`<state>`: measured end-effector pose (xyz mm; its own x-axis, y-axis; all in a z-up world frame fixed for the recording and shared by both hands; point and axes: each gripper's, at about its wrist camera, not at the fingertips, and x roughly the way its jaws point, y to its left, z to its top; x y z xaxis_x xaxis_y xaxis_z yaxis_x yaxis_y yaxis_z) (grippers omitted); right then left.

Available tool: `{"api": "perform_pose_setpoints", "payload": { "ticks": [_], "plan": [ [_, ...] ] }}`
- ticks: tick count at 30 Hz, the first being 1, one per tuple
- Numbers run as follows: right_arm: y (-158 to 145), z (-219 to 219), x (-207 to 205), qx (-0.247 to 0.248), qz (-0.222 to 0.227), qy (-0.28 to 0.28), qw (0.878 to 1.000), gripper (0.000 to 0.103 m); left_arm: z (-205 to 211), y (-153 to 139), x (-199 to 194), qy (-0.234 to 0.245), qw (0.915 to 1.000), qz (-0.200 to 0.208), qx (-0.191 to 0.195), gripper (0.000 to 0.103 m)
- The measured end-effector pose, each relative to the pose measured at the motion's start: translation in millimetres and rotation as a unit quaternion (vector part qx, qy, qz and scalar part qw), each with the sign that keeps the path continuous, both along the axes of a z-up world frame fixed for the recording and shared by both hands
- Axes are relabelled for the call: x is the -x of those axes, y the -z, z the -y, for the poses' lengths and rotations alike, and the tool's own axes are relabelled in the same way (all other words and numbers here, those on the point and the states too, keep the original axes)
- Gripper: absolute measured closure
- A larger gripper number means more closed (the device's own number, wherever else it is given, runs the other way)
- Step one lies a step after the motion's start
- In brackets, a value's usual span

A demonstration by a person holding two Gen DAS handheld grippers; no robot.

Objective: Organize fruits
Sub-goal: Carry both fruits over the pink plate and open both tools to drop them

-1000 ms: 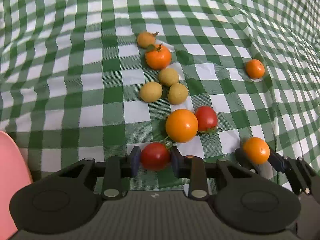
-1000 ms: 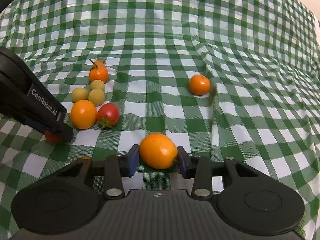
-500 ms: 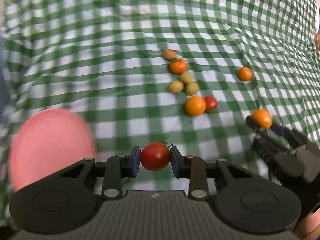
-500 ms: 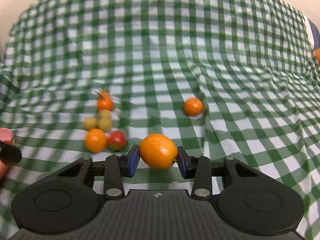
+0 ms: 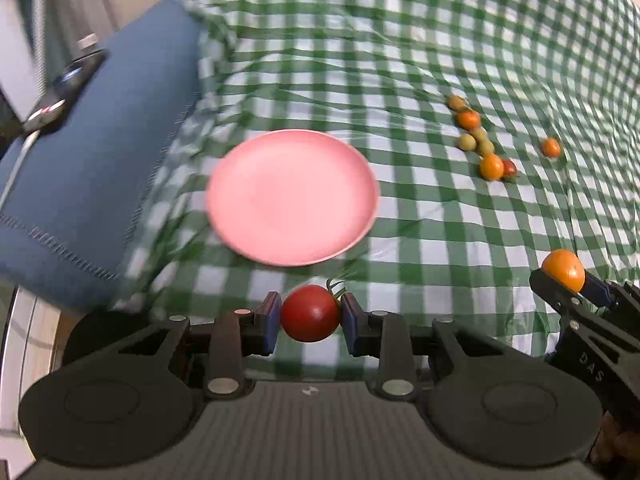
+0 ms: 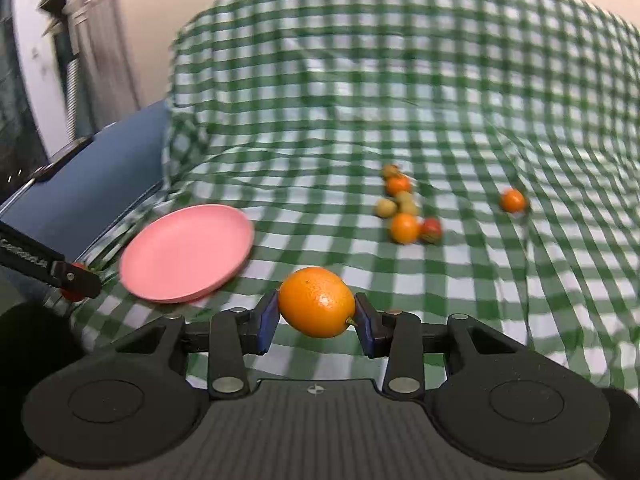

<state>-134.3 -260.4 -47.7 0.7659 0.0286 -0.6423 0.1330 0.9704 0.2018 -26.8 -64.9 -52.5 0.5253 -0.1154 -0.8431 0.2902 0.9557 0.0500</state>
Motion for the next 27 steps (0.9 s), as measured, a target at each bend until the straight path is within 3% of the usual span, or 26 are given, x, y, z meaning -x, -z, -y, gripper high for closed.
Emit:
{"api": "perform_pose_setpoints", "payload": {
  "ticks": [11,27],
  "plan": [
    [-36.0,-37.4,5.5,0.037,0.022,-0.026,0.999,0.062,-53.4,-10.6,22.6,-0.026,0.9986,0.015,0.045,0.067],
    [-27.1,-34.7,0.4,0.040,0.013,-0.023,0.999,0.062,-63.7,-9.2,19.7,-0.036,0.9973,0.023,0.059,0.067]
  ]
}}
